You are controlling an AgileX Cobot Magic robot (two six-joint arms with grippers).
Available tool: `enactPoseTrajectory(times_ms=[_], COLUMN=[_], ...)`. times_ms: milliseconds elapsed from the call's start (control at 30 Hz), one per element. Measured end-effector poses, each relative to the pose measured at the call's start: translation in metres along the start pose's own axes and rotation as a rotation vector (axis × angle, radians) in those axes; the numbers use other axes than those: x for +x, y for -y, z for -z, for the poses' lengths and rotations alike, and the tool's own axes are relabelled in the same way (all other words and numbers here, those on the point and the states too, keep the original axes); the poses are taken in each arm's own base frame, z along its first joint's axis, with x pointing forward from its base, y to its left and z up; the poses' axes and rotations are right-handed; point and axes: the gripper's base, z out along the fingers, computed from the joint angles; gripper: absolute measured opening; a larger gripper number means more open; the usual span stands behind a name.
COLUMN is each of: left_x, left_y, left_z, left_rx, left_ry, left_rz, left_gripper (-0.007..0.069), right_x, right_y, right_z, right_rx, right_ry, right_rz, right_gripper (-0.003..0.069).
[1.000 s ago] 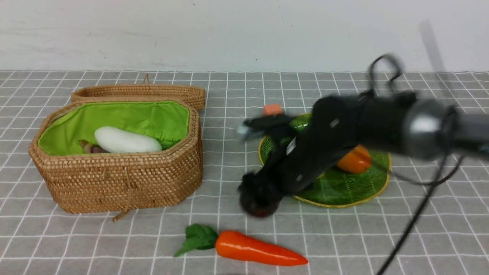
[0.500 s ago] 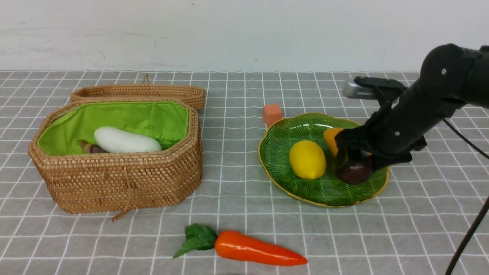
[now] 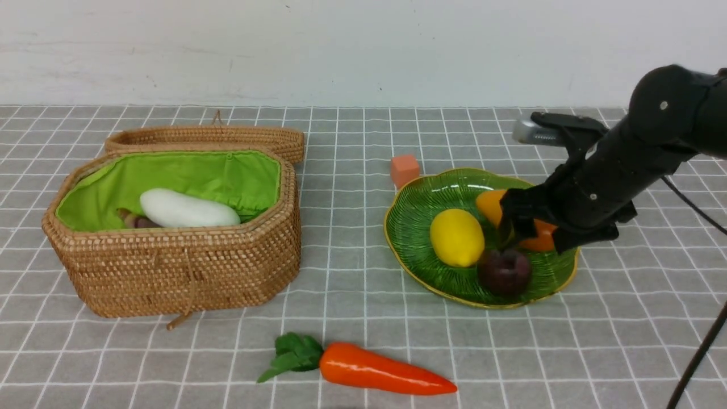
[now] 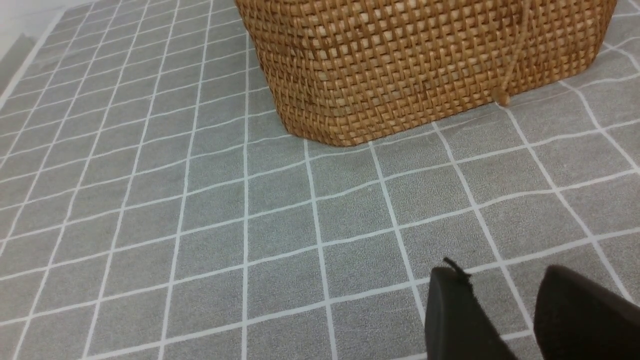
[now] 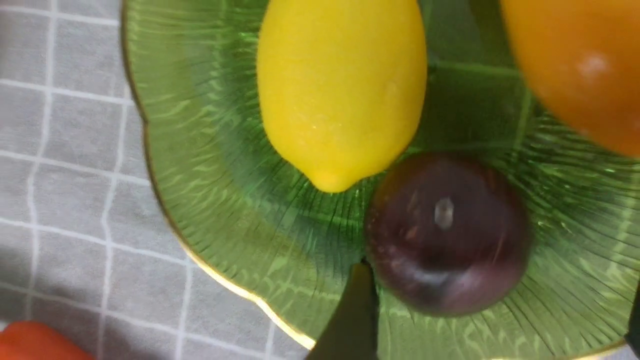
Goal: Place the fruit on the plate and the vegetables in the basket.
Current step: Use the right arm to grab a mangosteen and put it into the right plate, then use the right arm to grab a carrot and put it into the left basket
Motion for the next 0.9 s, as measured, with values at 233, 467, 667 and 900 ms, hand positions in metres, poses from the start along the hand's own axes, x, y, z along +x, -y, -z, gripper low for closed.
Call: enactPoseTrajectory(times_ms=[233,467,667,900], left_x=[0.000,0.000,0.000,0.000], left_y=[0.000,0.000,0.000,0.000], left_z=[0.000,0.000,0.000,0.000], left_rx=[0.000,0.000,0.000,0.000], left_ry=[0.000,0.000,0.000,0.000], left_rz=[0.000,0.000,0.000,0.000], left_gripper=[0.0237,0.0237,0.0238,0.0238], right_x=[0.021,0.062,0.078,0.088], right_y=[-0.073,-0.162,-0.174,-0.166], right_z=[0.011,-0.016,-0.071,-0.107], right_rx=[-0.145,-0.264,-0.197,-0.176], right_ry=[-0.041,-0.054,-0.107,-0.184], right_rz=[0.421,0.859,0.984,0.988], right_gripper=[0.0556,0.0475,0.0471,0.0386])
